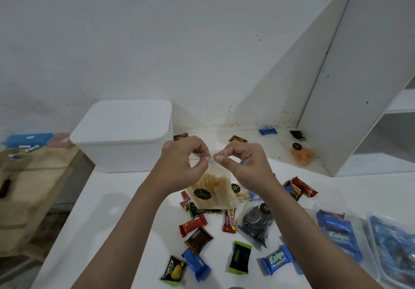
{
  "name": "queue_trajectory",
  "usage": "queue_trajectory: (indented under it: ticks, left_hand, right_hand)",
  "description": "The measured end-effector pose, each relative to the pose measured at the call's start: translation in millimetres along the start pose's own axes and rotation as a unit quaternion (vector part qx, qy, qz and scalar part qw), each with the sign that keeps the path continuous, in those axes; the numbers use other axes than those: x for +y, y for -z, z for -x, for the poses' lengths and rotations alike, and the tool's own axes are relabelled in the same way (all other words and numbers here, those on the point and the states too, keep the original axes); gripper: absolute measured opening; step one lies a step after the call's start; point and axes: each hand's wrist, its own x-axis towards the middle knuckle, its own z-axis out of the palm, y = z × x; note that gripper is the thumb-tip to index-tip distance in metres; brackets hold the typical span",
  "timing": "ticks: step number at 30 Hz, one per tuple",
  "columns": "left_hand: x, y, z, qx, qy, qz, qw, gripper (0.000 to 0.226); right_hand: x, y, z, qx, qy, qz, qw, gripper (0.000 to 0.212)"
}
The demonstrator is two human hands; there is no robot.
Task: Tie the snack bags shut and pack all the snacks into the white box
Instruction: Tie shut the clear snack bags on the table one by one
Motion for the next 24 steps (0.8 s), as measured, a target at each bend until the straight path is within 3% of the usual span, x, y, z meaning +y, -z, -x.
queue_trajectory:
  ticks: [9,10,13,18,21,24]
  left_hand:
    - [-26,10,-2,-0.047,0.129,0.006,0.991,0.009]
    - [-27,9,-2,-0.042,0.133,0.024,0.99,0.01]
    - [-22,2,-4,-0.033,0.139,0.08,0.986,0.01]
    - [-17,-15,-10,-0.038,0.122,0.136,0.982,0.019]
    - [-16,-28,-9,-0.024,0.132,0.136,0.982,0.018]
    - [-15,-44,-3,0.048,0.19,0.118,0.973,0.036]
  right_hand:
    - [4,23,1,0.029,-0.115,-0.074,0.99,0.006]
    - [3,26,2,0.014,-0.129,-0.065,0.989,0.003]
    - [2,32,4,-0.062,-0.16,-0.005,0.985,0.02]
    - [0,27,11,-0.142,-0.164,0.046,0.975,0.009]
    - [1,23,17,-0.125,-0.193,0.002,0.973,0.011]
    - [7,18,20,-0.053,-0.238,-0.045,0.969,0.013]
